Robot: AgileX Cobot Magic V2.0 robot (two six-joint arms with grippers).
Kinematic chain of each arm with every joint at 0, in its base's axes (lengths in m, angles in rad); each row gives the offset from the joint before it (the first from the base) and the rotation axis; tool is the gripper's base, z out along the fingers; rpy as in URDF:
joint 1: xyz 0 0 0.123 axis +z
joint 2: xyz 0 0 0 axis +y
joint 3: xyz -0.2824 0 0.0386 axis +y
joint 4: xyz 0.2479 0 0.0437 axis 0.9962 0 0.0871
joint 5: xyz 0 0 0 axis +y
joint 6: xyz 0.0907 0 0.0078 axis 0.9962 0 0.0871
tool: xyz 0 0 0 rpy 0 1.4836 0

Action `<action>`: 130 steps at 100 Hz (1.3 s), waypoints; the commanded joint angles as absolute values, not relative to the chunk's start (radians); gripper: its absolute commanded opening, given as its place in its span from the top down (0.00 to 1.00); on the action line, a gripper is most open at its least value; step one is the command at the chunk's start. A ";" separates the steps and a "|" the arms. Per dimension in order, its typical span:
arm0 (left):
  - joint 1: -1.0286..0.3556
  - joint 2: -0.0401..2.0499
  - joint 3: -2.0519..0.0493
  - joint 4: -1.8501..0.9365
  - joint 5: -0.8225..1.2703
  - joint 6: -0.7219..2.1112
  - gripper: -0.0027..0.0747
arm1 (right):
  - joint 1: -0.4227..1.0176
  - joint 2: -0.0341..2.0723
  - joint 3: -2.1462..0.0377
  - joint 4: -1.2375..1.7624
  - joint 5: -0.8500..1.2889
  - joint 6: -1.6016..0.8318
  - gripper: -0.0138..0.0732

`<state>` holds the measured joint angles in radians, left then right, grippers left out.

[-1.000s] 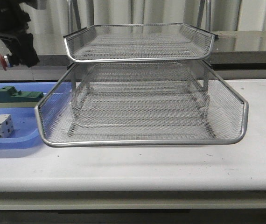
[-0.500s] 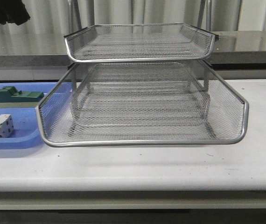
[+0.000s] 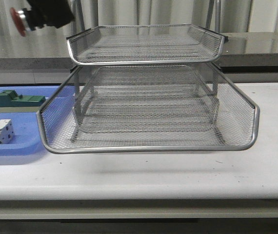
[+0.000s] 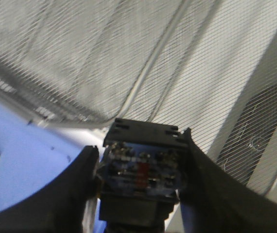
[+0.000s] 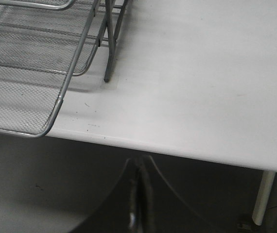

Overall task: Place button on rack with both arms
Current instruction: 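Lift the red button and carry it over the pulled-out mesh tray, then lower the red button into the mesh tray and open the left gripper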

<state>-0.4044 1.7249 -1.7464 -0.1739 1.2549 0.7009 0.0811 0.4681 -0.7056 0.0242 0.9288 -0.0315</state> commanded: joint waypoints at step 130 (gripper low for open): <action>-0.696 1.908 -1.773 -0.205 1.118 0.695 0.41 | 0.073 0.474 -0.728 0.021 0.866 -0.034 0.92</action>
